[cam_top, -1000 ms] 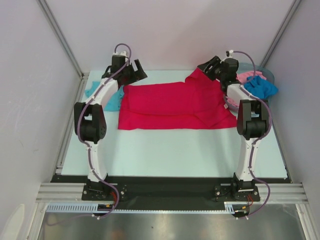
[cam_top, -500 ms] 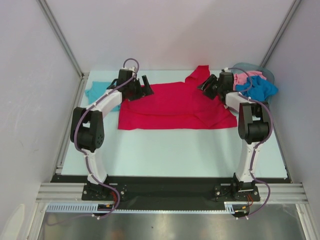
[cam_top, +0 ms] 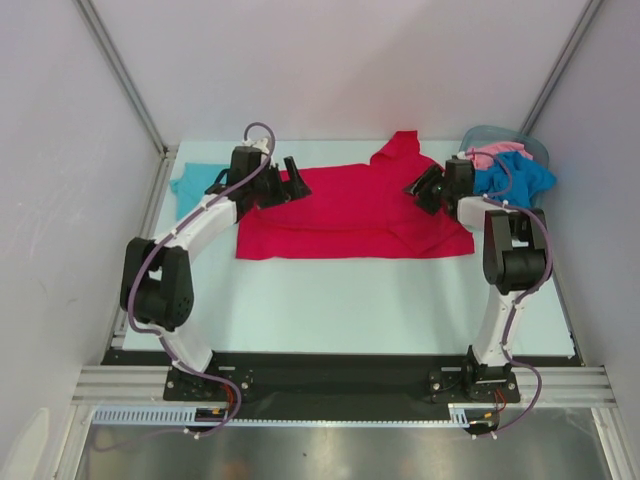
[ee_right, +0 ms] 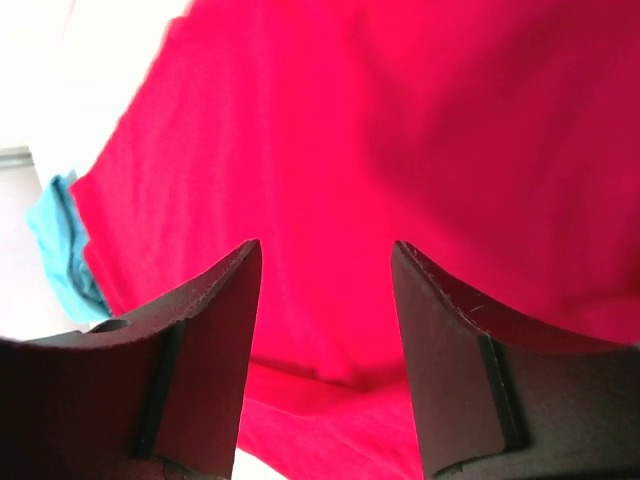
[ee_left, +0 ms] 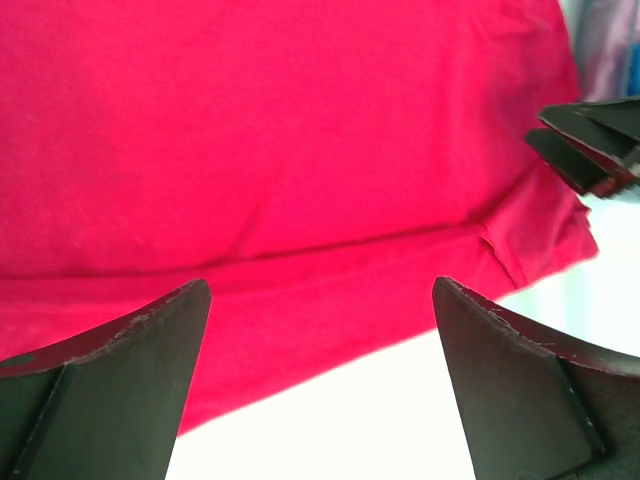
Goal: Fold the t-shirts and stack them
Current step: Fold the tshirt
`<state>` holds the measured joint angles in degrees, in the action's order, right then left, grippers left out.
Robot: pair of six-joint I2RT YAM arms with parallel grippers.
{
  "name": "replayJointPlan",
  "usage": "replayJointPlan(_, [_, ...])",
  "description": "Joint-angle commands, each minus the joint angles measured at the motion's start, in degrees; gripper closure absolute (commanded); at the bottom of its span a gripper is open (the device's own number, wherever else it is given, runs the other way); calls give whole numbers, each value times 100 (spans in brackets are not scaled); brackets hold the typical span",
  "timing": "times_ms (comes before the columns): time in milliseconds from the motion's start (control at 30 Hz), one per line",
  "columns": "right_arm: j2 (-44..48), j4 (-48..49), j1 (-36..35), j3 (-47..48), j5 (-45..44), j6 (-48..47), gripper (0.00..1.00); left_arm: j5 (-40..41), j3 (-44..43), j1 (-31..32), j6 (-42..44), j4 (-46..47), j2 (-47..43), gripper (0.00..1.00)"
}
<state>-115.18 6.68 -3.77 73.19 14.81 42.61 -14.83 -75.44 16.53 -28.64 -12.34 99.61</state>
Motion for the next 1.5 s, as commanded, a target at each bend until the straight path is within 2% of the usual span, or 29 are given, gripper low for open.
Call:
replayJointPlan(0, [408, 290, 236, -339, -233, 133, 41, -161, 310, 139, -159, 240, -468, 0])
replayJointPlan(367, [926, 378, 693, -964, -426, 186, 41, -125, 311, 192, -107, 162, -935, 0])
replayJointPlan(667, [1436, -61, 922, -1210, -891, 213, 41, -117, 337, 192, -45, 56, -1181, 0])
replayJointPlan(967, [2218, -430, 1142, -1606, -1384, 283, 40, -46, 819, 201, -229, 161, -1348, 0])
replayJointPlan(1167, [2789, -491, 852, -1886, -962, 336, 39, 515, 1391, 315, -660, 407, -1778, 0])
replayJointPlan(1300, [3413, -922, 396, -2264, -1382, 405, 39, 1165, 2067, 692, -1037, 434, -2103, 0])
replayJointPlan(1467, [4467, -1160, 26, -3204, -1981, 941, 39, 2018, 3120, 1018, -1582, 671, -2534, 0])
